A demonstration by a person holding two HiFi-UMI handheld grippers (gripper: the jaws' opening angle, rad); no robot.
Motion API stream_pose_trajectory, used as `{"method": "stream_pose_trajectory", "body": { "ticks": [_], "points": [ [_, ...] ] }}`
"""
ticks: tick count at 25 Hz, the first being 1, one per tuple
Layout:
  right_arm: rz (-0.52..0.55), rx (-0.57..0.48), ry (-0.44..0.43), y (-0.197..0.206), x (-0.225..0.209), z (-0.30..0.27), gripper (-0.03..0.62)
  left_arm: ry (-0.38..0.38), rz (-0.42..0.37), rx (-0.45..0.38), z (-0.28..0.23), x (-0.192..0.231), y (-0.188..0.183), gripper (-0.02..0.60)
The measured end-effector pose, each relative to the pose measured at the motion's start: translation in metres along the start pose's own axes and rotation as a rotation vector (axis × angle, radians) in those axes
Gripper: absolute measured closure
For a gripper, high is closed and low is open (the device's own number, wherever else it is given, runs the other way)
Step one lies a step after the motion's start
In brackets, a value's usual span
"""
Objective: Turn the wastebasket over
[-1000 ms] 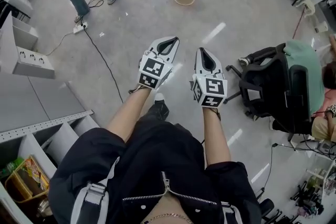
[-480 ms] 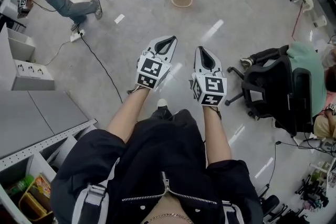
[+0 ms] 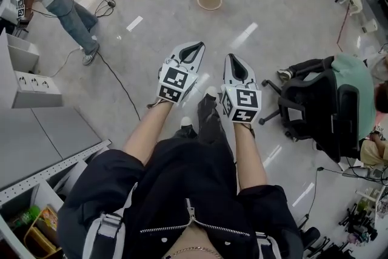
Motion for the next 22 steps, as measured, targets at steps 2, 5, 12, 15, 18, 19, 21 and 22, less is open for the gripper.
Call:
{"method": "stream_pose_trajectory", "body": {
  "ticks": [2,5,12,15,18,19,21,22],
  "points": [
    [-0.002,-0.004,-0.010,-0.003,-0.004,-0.007,0.583,-0.008,-0.002,0.000,-0.006,0.003,-0.002,0.577],
    [-0.002,-0.008,-0.024,-0.006,-0.009,-0.021,0.583,-0.018,-0.004,0.003,-0.016,0.011,-0.002,0.577],
    [-0.006,-0.002,-0.049,-0.018,-0.037,-0.066,0.583,-0.039,0.001,0.025,-0.058,0.036,-0.008,0.577],
    [-0.011,-0.009,-0.056,-0.030,-0.057,-0.091,0.583,-0.043,-0.006,0.033,-0.086,0.048,-0.016,0.577],
    [-0.015,-0.010,-0.068,-0.044,-0.080,-0.117,0.583,-0.055,-0.005,0.038,-0.117,0.061,-0.027,0.577],
    [-0.015,-0.009,-0.073,-0.049,-0.088,-0.126,0.583,-0.059,-0.005,0.038,-0.128,0.065,-0.032,0.577],
    [-0.017,-0.009,-0.083,-0.058,-0.105,-0.143,0.582,-0.070,-0.002,0.037,-0.150,0.073,-0.041,0.577],
    [-0.018,-0.008,-0.089,-0.061,-0.114,-0.152,0.583,-0.076,0.000,0.038,-0.161,0.076,-0.044,0.577]
  ]
}}
Point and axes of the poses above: the fingertips, and each gripper's own axes: z backward along the fingers, x to its left, y out of its underside, the point moved 6 cm from there along z, backward along the fingers, and after that the axes turned 1 degree about x, right-handed, at the moved point
